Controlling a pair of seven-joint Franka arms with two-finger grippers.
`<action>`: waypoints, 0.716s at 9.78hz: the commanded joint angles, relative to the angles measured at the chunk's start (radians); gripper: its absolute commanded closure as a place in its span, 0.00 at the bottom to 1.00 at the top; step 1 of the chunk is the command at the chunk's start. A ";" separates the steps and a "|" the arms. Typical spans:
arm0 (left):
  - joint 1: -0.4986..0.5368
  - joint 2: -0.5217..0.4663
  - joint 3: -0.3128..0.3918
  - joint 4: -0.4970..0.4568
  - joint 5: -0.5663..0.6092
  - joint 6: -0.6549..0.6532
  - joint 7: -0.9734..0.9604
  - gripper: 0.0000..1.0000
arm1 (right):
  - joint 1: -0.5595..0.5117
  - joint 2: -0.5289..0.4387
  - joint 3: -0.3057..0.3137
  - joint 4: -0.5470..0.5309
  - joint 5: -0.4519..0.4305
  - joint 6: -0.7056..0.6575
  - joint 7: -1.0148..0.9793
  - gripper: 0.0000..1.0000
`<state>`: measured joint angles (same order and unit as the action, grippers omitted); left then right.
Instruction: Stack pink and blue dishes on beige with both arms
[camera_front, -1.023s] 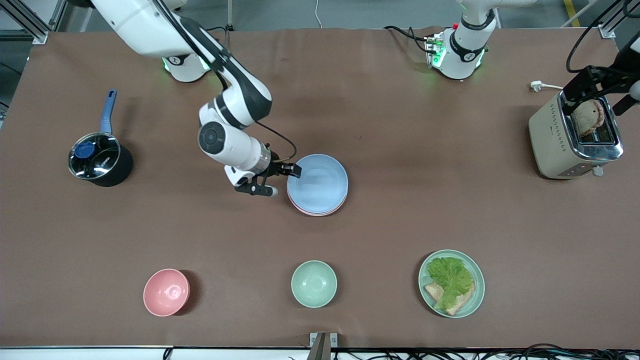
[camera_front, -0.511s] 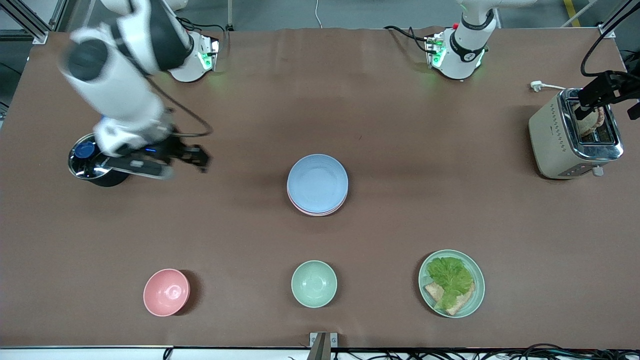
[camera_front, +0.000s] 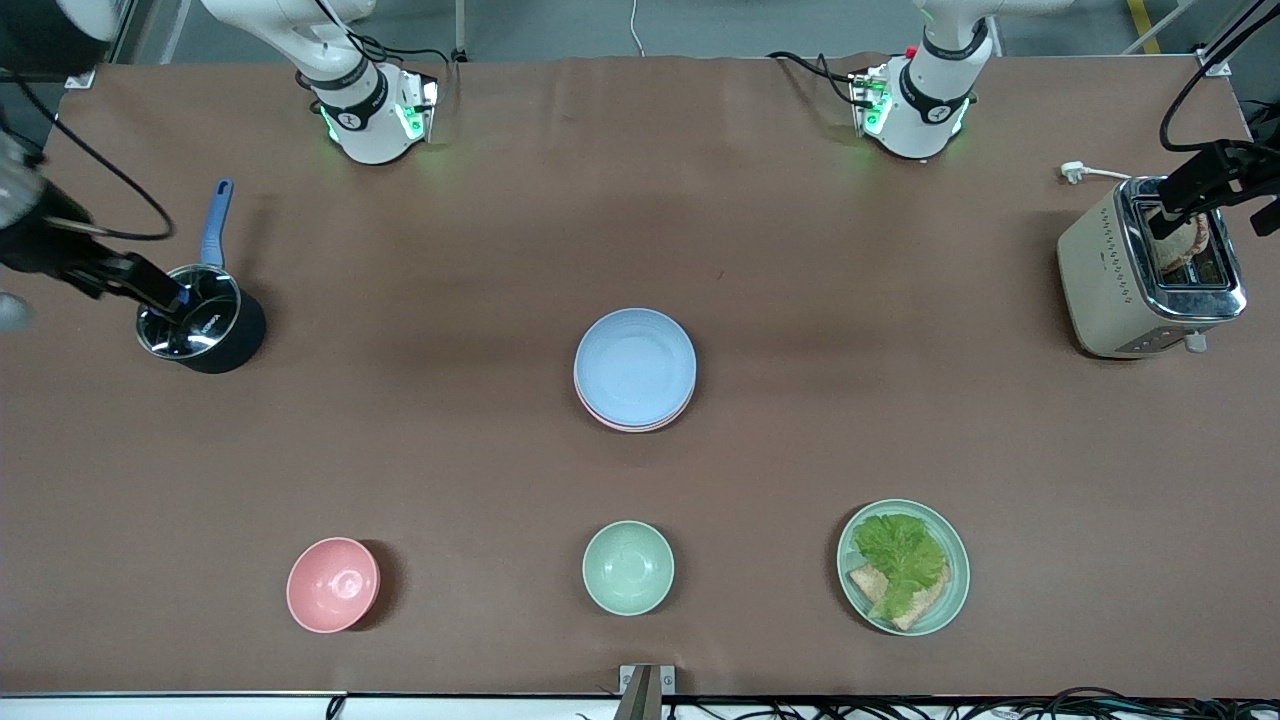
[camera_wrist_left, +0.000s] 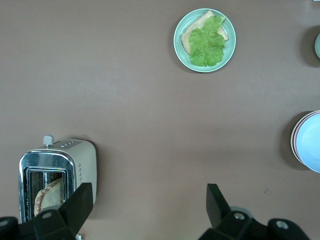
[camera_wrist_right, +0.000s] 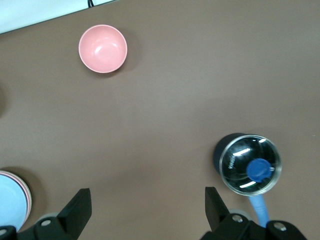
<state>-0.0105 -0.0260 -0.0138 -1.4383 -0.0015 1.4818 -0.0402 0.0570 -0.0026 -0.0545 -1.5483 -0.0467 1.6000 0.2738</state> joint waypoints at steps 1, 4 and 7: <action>0.004 0.003 -0.002 -0.017 -0.015 -0.018 -0.006 0.00 | 0.004 0.012 -0.042 0.079 0.031 -0.109 -0.178 0.00; -0.003 0.003 -0.002 -0.021 -0.017 -0.018 -0.006 0.00 | -0.002 0.013 -0.048 0.077 0.042 -0.106 -0.163 0.00; -0.003 0.003 -0.002 -0.027 -0.058 -0.020 0.002 0.00 | 0.000 0.013 -0.048 0.077 0.041 -0.107 -0.169 0.00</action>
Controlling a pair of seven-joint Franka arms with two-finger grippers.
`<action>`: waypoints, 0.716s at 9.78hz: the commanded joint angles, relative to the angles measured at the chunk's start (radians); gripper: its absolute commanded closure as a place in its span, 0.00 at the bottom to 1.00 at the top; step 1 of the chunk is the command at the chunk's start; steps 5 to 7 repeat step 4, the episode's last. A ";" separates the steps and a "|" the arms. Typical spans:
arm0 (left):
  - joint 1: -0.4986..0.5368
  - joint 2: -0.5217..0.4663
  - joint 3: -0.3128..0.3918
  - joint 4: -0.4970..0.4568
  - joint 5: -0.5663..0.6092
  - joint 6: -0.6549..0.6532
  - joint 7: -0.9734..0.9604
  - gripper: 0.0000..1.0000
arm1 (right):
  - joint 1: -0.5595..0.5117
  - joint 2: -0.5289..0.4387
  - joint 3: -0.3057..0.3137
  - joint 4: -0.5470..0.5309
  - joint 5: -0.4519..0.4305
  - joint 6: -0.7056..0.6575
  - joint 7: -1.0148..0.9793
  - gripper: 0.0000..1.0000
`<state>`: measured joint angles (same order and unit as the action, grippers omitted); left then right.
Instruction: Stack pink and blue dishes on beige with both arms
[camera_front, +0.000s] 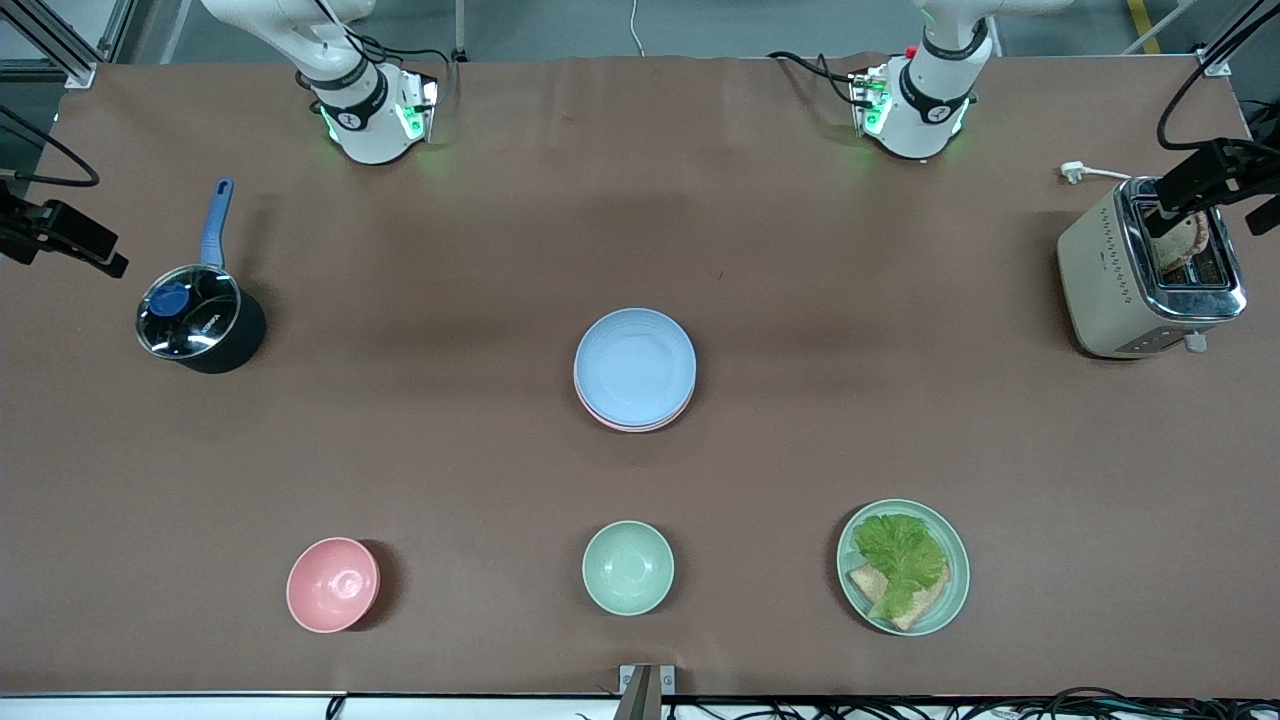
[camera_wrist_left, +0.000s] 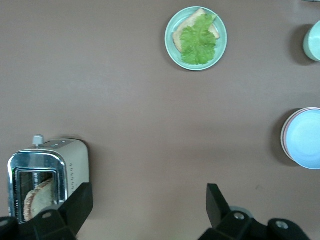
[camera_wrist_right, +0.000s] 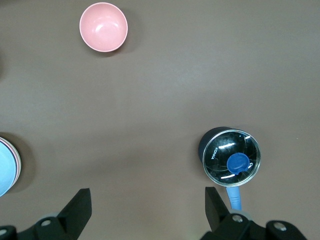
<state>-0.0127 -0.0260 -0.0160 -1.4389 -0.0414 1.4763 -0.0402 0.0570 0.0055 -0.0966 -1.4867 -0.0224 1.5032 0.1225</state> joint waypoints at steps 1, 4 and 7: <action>0.000 0.001 0.001 -0.031 -0.020 -0.014 0.008 0.00 | 0.000 0.004 -0.006 0.016 0.016 -0.014 -0.024 0.00; 0.000 0.003 0.001 -0.032 -0.018 -0.014 0.008 0.00 | -0.002 0.005 -0.006 0.016 0.016 -0.017 -0.024 0.00; 0.000 0.003 0.001 -0.032 -0.018 -0.014 0.008 0.00 | -0.002 0.005 -0.006 0.016 0.016 -0.017 -0.024 0.00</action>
